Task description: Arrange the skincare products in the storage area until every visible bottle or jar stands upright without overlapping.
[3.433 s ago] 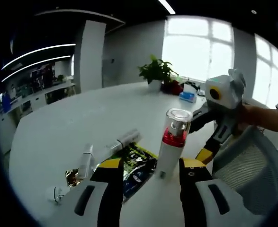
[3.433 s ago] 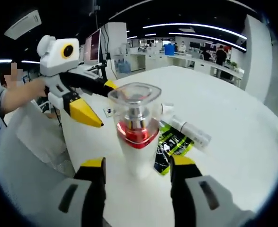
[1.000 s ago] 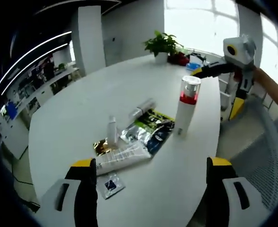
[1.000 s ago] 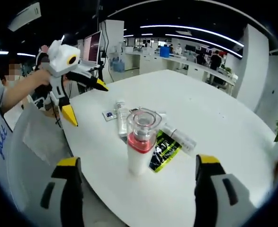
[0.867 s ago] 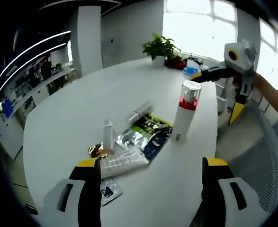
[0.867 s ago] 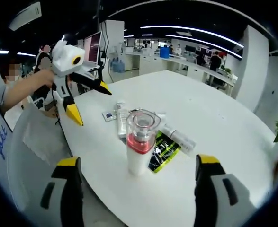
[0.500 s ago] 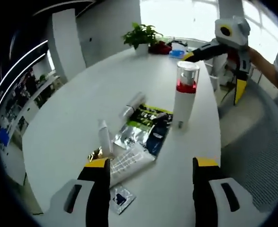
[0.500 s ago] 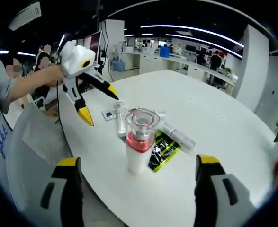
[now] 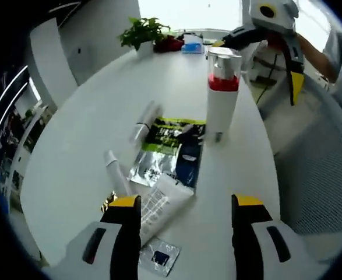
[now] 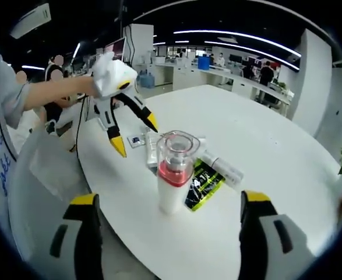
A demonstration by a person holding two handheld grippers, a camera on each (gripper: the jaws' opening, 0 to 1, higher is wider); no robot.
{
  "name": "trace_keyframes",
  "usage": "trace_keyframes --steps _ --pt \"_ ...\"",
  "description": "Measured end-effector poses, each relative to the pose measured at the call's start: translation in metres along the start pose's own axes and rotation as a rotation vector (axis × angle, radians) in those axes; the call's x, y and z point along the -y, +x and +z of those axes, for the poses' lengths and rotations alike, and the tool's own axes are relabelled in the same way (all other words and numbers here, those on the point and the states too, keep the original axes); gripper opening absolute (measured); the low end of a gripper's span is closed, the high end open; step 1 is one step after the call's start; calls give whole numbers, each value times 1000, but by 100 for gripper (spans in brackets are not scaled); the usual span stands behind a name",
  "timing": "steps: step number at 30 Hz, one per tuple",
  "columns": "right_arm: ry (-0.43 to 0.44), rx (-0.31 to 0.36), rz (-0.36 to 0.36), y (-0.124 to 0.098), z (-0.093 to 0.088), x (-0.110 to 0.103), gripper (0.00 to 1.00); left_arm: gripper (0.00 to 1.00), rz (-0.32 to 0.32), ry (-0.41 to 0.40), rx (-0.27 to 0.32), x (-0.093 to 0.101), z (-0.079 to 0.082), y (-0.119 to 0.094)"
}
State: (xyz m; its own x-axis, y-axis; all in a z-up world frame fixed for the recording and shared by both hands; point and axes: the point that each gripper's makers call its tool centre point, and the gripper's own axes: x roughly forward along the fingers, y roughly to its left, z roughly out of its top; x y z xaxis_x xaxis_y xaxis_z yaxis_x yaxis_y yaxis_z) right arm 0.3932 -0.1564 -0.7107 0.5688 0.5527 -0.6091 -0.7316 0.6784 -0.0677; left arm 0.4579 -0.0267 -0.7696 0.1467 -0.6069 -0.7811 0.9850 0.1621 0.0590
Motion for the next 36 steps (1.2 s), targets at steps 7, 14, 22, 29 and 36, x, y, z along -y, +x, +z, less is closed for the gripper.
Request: trace_keyframes --steps 7,14,22,29,36 --pt "6 1 0 0 0 2 100 56 -42 56 -58 -7 -5 12" --pt "12 -7 8 0 -3 1 100 55 -89 140 -136 -12 -13 24" --pt "20 -10 11 1 -5 4 100 52 -121 163 -196 -23 -23 37" --pt "31 -19 14 2 -9 6 100 47 -117 234 -294 -30 -40 40" --pt "35 -28 25 5 -11 6 100 42 -131 259 -331 -33 -46 39"
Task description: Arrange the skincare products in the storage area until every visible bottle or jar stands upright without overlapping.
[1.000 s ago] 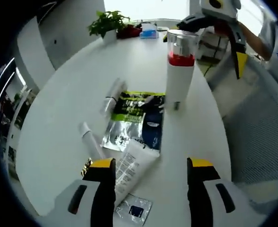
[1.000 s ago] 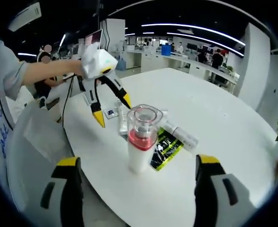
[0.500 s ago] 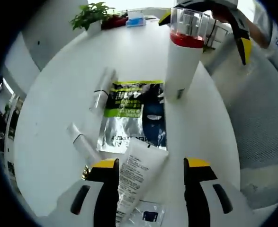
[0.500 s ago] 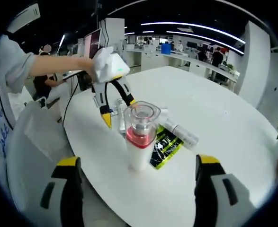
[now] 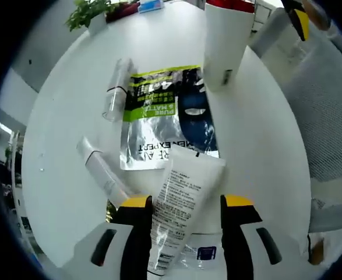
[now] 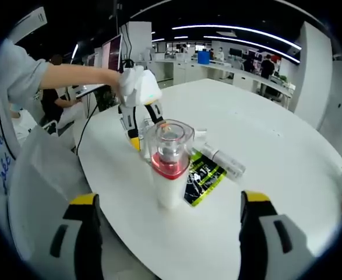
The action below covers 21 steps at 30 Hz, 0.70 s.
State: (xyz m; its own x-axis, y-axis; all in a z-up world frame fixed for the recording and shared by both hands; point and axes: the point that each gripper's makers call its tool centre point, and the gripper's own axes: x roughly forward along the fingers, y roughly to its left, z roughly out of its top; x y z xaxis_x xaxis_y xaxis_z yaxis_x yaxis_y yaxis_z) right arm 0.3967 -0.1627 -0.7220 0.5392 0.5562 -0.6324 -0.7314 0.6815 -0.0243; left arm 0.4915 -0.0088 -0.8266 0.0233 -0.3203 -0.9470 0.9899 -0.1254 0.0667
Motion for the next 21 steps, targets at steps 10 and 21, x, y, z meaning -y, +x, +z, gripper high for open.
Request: trace_keyframes --steps 10,21 --pt "-2 -4 -5 0 1 4 100 38 -20 39 -14 -1 -2 2" --pt "10 -10 6 4 -3 1 100 34 -21 59 22 4 -2 1"
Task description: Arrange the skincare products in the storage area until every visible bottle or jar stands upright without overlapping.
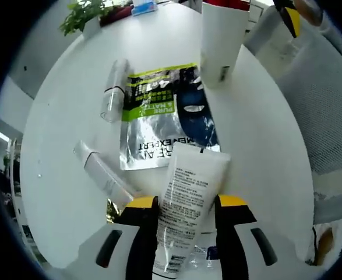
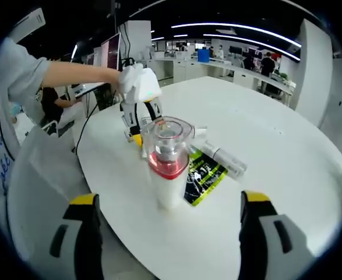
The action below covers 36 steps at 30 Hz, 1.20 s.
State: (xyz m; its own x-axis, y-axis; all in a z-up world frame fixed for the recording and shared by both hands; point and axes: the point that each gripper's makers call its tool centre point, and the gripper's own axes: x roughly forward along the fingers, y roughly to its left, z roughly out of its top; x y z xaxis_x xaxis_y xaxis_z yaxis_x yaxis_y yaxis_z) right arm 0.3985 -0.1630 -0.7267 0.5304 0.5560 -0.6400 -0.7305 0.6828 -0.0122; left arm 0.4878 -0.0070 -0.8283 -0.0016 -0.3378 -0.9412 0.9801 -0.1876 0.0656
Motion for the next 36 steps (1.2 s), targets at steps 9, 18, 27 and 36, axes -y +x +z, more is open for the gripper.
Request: trace_keyframes --steps 9,18,27,36 --pt "-8 12 0 -2 4 -1 100 31 100 13 4 -7 -3 -5" --pt "-12 33 -10 -7 8 -2 100 30 208 -20 57 -23 3 -32" --pt "-24 57 -21 -11 14 -2 100 29 315 -104 175 -35 13 -68" --pt "-37 74 -38 -15 19 -3 100 29 401 -243 333 -45 20 -99"
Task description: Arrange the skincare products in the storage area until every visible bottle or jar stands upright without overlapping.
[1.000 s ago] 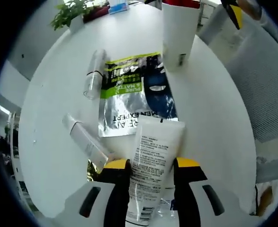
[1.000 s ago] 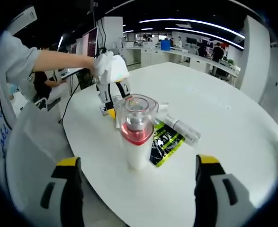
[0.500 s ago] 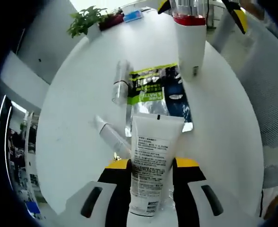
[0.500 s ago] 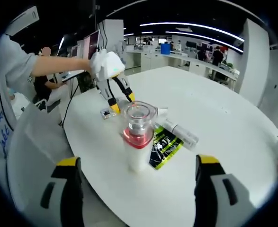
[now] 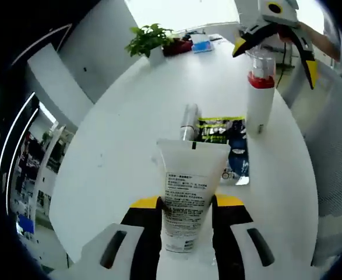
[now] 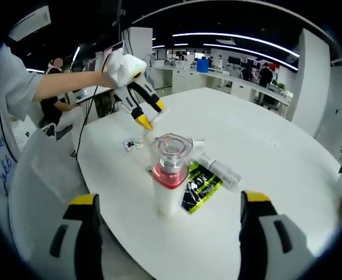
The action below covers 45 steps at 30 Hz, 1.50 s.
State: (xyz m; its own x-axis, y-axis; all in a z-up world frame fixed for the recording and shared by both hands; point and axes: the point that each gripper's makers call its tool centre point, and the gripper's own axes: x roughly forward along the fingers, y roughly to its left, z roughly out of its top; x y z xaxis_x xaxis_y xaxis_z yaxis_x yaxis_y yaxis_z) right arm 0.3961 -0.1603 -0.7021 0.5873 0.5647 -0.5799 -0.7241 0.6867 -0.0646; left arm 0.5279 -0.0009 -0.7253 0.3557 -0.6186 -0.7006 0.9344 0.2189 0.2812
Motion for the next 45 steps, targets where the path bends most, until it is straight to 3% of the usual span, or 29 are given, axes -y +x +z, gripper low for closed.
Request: trace_keyframes --steps 3,7,13,20,25,33,37,45 --pt "-2 3 -2 0 2 -1 100 29 26 12 11 -2 3 -5" --pt "-11 9 -3 -1 5 -4 100 28 46 -56 86 -2 14 -12" --pt "-26 22 -11 -3 11 -5 100 28 52 -111 140 3 24 -21" --pt "-60 93 -60 -8 30 -1 100 29 51 -136 179 18 39 -30" --pt "-71 122 -55 -12 38 -5 99 29 41 -187 215 30 49 -35" --pt "-60 136 -39 -17 39 -16 90 29 3 -252 295 49 65 -45" --pt "-24 154 3 -20 38 -25 85 29 -12 -256 319 57 73 -50" --pt "-13 164 51 -24 32 -41 63 29 -44 -295 347 70 78 -52"
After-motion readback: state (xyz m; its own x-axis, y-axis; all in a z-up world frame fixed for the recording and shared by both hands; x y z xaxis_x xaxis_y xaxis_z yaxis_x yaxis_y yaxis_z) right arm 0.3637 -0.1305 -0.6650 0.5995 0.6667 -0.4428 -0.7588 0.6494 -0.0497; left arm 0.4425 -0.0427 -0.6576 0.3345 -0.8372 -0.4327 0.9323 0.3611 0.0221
